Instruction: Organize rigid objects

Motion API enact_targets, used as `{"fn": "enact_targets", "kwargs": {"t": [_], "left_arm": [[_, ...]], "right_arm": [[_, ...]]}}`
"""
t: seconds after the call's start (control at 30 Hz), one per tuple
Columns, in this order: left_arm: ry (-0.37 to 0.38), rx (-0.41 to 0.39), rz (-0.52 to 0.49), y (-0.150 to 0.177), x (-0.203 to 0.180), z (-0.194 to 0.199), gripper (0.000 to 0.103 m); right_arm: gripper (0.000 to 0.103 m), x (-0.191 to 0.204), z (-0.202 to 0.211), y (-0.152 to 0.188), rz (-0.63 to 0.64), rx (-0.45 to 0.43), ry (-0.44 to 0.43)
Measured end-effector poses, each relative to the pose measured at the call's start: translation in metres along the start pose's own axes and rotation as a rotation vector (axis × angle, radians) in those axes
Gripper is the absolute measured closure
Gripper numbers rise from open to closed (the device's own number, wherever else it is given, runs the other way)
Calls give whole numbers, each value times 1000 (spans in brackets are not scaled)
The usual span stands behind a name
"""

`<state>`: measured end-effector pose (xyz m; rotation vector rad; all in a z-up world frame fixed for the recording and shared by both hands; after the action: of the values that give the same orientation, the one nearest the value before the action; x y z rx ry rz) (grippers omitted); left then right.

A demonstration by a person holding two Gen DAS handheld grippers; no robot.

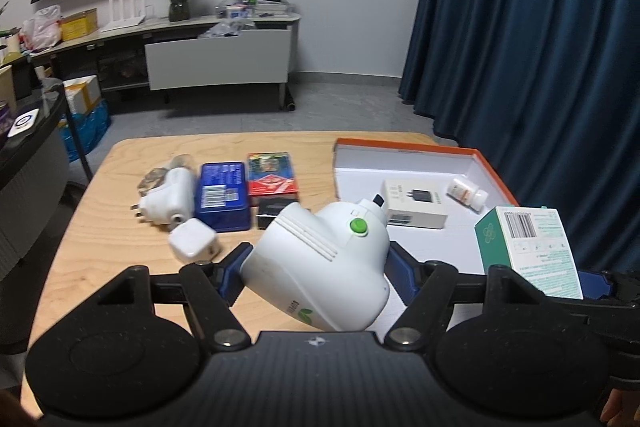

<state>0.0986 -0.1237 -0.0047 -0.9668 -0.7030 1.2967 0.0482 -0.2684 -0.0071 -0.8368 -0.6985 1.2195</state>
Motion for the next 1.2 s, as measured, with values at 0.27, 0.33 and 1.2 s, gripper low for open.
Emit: {"fn": "enact_targets", "kwargs": {"t": [0.27,0.33,1.2], "left_arm": [[31,2,-20,-4,-19,-9,31],[38,0,-24,-6,-24,-11,31],[68,12,-46,-13,-51,-35,31]], "right_arm": [[19,-21,-4,-4,-22,-4,31],[19,-26,-6,-5,-29,-5,37],[19,-60,-32,-18,-25,6,86]]}}
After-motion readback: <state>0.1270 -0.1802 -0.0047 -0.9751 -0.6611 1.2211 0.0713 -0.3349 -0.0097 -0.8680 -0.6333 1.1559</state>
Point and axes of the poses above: each gripper's, at about its wrist camera, not at the fingertips, and z roughly against the way its jaws point, x to its left, y to its underside, the point moved 7 cm from there along -z, roughly the way its jaws point, and after that the axes turned 11 degrees about -x, right-handed, at the moved point
